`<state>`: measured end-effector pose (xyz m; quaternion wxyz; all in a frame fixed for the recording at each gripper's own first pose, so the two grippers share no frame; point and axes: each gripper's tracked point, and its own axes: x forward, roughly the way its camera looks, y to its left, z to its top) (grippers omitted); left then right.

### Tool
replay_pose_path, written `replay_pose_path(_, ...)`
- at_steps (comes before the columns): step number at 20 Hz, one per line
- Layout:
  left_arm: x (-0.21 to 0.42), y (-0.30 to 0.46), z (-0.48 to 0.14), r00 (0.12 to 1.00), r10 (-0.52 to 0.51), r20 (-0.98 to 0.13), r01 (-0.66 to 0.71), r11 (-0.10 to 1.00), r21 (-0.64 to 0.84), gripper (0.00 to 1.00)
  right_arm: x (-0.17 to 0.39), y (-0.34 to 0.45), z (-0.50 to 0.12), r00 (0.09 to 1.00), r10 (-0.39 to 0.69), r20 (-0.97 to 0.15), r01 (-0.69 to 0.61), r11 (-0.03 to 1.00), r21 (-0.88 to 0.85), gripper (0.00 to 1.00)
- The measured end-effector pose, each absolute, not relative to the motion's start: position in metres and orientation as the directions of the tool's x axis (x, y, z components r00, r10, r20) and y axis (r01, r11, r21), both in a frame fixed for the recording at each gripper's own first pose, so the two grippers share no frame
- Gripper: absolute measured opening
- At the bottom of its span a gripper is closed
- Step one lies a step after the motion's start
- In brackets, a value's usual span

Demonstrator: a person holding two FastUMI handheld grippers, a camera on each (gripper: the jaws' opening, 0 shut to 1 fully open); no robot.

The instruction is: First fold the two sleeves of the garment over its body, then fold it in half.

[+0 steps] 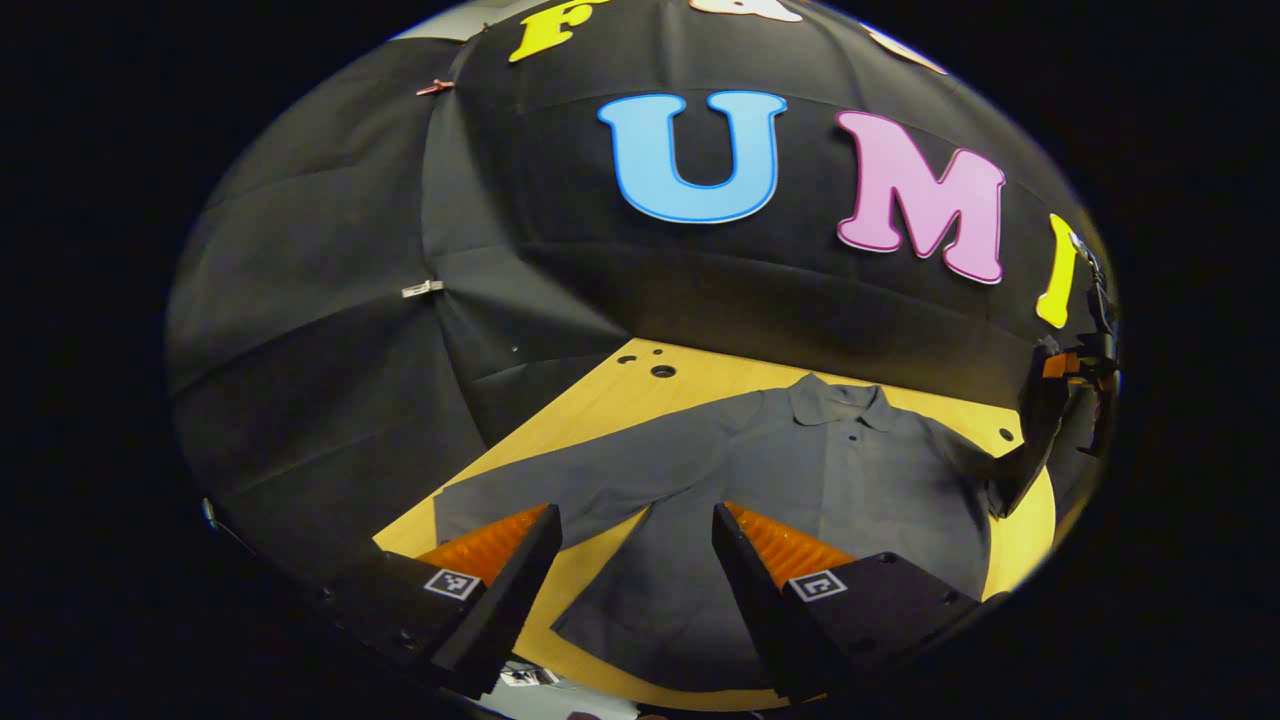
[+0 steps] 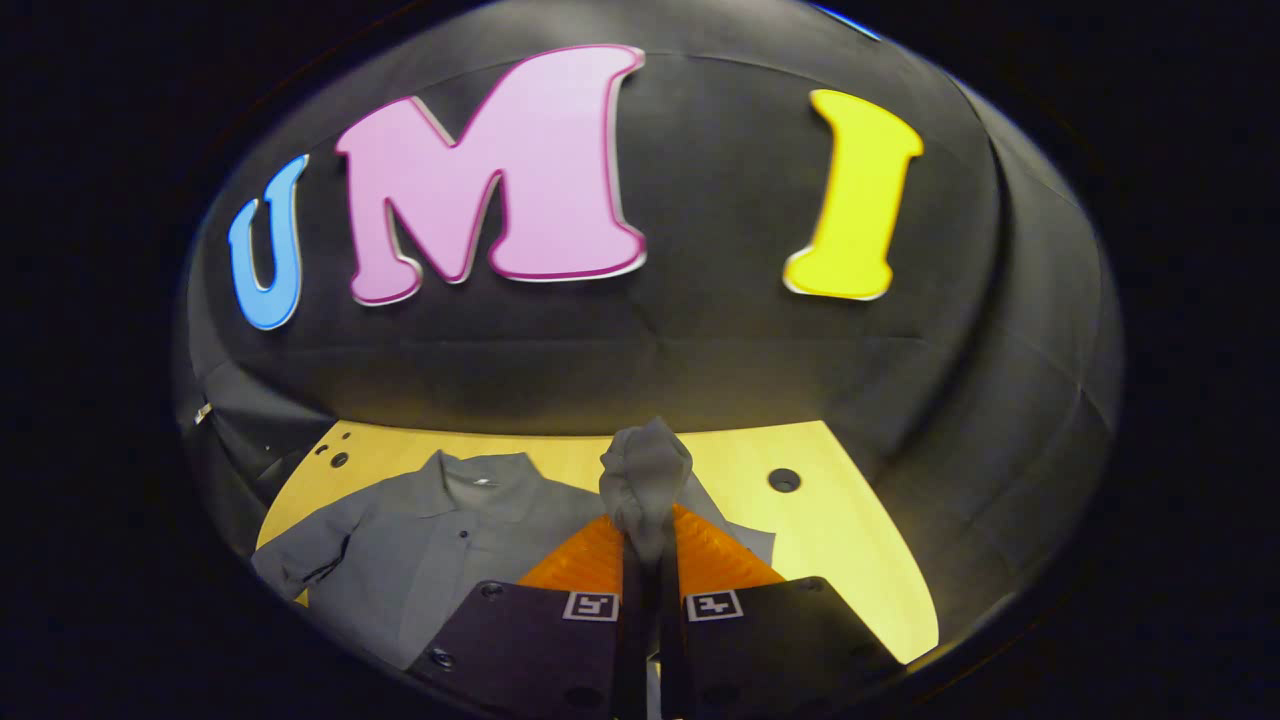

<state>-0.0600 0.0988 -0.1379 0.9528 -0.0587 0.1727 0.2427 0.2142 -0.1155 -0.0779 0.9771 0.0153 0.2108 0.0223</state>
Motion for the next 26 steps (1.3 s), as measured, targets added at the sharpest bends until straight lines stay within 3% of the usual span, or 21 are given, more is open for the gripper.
replay_pose_path(10, -0.085, 0.142, -0.159, 0.764, 0.51, -0.395, -0.581, 0.811, -0.075, 0.96, 0.235, 0.057, -0.102, 0.851, 0.254, -0.46, -0.262, 0.964, 0.049, 0.1)
replay_pose_path(17, -0.08, 0.161, -0.158, 0.753, 0.536, -0.381, -0.604, 0.793, -0.078, 0.96, 0.225, 0.17, -0.156, 0.757, 0.373, -0.537, -0.413, 0.909, 0.049, 0.1)
replay_pose_path(26, -0.076, 0.187, -0.172, 0.72, 0.561, -0.408, -0.639, 0.765, -0.077, 0.96, 0.216, 0.269, -0.215, 0.657, 0.435, -0.616, -0.507, 0.859, 0.066, 0.1)
